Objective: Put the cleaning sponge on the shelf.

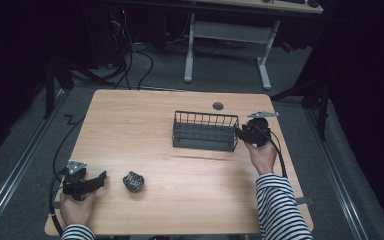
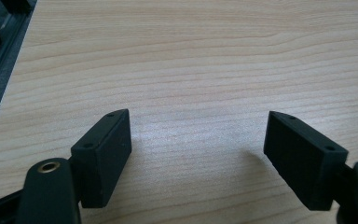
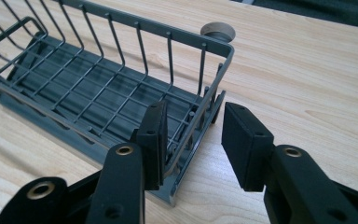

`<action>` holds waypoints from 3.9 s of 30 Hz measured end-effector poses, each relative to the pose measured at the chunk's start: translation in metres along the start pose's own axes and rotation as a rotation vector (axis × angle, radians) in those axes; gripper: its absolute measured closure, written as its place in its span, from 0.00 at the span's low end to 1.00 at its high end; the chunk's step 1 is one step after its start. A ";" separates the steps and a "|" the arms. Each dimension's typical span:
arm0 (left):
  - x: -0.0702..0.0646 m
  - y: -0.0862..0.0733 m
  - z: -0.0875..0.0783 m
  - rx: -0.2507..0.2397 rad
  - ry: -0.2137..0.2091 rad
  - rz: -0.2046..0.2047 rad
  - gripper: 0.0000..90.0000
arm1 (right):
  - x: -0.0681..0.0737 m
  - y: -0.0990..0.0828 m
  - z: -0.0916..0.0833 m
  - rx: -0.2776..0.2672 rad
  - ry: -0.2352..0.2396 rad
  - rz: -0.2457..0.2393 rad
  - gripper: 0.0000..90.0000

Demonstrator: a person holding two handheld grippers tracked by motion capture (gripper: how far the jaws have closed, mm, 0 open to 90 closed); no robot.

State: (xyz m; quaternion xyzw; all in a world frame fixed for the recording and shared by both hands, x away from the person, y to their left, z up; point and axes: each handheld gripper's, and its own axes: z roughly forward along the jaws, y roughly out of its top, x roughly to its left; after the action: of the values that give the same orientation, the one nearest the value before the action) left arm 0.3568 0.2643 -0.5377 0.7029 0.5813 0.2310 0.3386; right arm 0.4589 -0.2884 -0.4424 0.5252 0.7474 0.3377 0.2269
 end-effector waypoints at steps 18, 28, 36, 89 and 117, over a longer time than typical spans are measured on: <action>-0.002 0.000 0.001 0.008 0.008 0.018 0.24 | 0.017 -0.016 -0.018 -0.011 0.059 -0.055 0.72; -0.003 0.001 0.001 0.010 0.013 0.024 0.24 | 0.033 -0.025 -0.028 -0.037 0.081 -0.101 0.71; -0.003 0.001 0.001 0.015 -0.002 0.039 0.22 | 0.045 -0.028 -0.035 -0.029 0.086 -0.149 0.72; -0.078 0.013 -0.044 -0.008 -0.287 0.220 0.16 | 0.009 -0.151 -0.036 0.022 -0.041 -0.009 0.41; -0.112 0.031 -0.017 0.056 -0.294 0.316 0.54 | 0.010 -0.151 -0.036 0.026 -0.037 -0.009 0.38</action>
State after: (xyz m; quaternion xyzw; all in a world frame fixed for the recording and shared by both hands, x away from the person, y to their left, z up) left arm 0.3410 0.1558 -0.4957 0.8205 0.4146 0.1598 0.3596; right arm 0.3346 -0.3224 -0.5304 0.5310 0.7496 0.3172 0.2356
